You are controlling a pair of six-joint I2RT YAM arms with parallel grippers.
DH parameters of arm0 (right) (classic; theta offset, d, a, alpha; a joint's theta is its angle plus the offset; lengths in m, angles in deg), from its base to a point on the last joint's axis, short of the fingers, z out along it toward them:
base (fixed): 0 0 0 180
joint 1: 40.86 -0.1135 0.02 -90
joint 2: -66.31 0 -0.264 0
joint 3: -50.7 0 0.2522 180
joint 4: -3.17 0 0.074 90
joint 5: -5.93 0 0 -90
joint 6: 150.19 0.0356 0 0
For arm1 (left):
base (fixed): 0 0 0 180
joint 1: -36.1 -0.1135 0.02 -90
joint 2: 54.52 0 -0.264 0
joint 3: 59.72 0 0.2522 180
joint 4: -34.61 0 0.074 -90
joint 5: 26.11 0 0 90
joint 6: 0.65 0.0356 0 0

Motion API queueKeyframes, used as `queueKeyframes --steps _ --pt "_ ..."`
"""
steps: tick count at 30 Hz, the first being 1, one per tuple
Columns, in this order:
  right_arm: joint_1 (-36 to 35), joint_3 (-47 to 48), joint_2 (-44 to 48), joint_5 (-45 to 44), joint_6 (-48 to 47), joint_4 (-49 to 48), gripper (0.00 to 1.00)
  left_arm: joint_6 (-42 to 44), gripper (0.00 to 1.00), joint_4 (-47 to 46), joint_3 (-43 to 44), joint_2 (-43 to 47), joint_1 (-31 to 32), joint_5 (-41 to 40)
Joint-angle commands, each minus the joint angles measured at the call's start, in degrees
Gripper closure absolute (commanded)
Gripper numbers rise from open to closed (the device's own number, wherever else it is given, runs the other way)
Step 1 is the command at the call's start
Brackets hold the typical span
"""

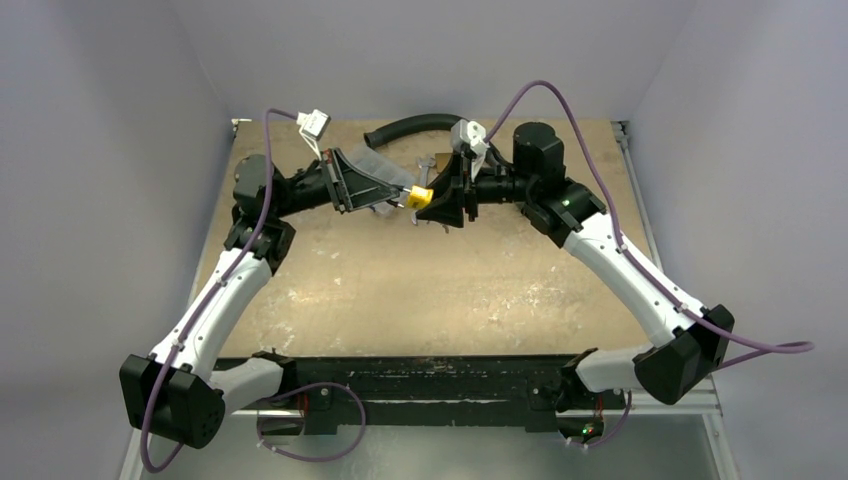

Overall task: Lock with the key
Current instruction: Pick up the lock from the center of the board.

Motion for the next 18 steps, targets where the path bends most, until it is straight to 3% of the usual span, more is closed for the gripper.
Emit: queueKeyframes --steps 1,5,8,9,11,15,18 --pt "-0.4 2.5 -0.1 1.2 0.4 -1.7 0.57 -1.5 1.0 -4.6 0.5 1.9 0.4 -0.8" --pt "-0.5 1.7 -0.3 1.4 1.1 -2.4 0.67 -0.4 1.0 -3.9 0.9 2.0 0.4 -0.8" --pt "-0.5 1.7 -0.5 1.5 2.1 -2.3 0.9 2.4 0.99 -1.8 1.7 2.0 0.4 -0.6" --pt "-0.6 1.7 -0.3 1.8 2.5 -2.4 0.99 5.8 0.85 1.1 2.8 1.8 0.4 -0.5" --pt "-0.4 1.0 0.0 4.2 4.7 -3.5 1.0 19.2 0.56 10.8 6.3 1.2 0.4 0.1" --pt "0.3 -1.9 2.2 10.4 5.3 -4.7 1.0 41.9 0.33 31.5 13.2 0.4 0.3 -0.5" --pt "0.6 -3.5 4.0 13.6 5.3 -4.6 1.0 51.9 0.2 40.0 15.6 0.9 0.3 -0.1"
